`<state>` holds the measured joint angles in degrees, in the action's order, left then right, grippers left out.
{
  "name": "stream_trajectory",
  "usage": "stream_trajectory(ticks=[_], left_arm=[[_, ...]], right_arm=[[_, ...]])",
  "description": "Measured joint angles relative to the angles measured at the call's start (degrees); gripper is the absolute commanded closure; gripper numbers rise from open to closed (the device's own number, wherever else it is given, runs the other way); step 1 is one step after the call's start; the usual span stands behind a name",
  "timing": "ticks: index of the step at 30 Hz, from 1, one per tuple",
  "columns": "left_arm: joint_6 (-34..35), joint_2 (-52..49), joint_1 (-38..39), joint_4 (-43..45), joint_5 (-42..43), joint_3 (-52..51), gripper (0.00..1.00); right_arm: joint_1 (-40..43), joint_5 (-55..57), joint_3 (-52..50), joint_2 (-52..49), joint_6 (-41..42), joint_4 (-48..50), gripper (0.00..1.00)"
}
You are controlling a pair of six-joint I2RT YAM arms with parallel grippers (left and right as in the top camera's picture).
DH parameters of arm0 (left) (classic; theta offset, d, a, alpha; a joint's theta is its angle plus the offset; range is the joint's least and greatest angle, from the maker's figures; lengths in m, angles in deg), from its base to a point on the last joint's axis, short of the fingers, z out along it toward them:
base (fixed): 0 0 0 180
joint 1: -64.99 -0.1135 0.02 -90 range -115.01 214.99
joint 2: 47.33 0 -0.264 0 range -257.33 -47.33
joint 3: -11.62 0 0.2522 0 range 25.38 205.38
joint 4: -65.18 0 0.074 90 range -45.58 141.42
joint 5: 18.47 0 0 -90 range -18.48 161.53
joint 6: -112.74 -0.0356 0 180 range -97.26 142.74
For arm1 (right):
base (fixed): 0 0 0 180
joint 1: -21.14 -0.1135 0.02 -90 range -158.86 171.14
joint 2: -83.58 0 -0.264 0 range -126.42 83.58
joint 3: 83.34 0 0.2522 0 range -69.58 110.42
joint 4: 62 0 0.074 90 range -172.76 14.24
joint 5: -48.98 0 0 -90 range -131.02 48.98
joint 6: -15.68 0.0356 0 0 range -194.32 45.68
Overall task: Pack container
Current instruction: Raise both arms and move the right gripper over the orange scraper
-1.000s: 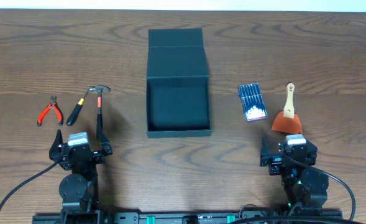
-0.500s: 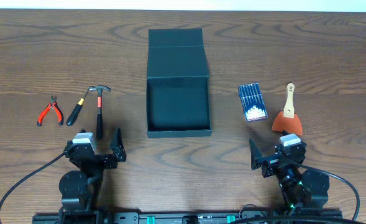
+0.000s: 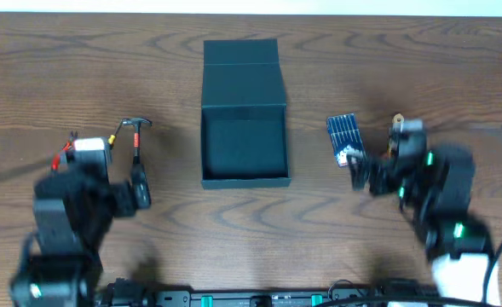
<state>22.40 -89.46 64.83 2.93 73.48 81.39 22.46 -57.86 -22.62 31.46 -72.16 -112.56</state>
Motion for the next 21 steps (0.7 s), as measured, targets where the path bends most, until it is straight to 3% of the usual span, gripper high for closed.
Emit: stream_trajectory(ticks=[3, 8, 12, 16, 21], left_arm=[[-1.01, -8.66, -1.14, -3.56, -0.5, 9.55, 0.02], [-1.6, -20.31, -4.7, -8.85, -0.87, 22.05, 0.02], [-1.64, -25.2, -7.41, -10.47, -0.9, 24.59, 0.02], [-1.66, -28.28, -8.46, -11.91, -0.9, 24.59, 0.02], [-1.66, -30.93, -8.48, -12.68, -0.87, 24.59, 0.02]], right_arm=[[0.0, -0.5, 12.5, -9.38, 0.28, -4.24, 0.01], [0.46, 0.7, 22.56, -15.74, 0.2, -7.96, 0.01], [4.02, 3.65, 24.35, -19.17, 0.2, -8.94, 0.02], [11.1, 5.57, 24.44, -24.94, 0.15, -10.93, 0.16], [16.85, 7.26, 24.46, -34.88, 0.68, -11.78, 0.21]])
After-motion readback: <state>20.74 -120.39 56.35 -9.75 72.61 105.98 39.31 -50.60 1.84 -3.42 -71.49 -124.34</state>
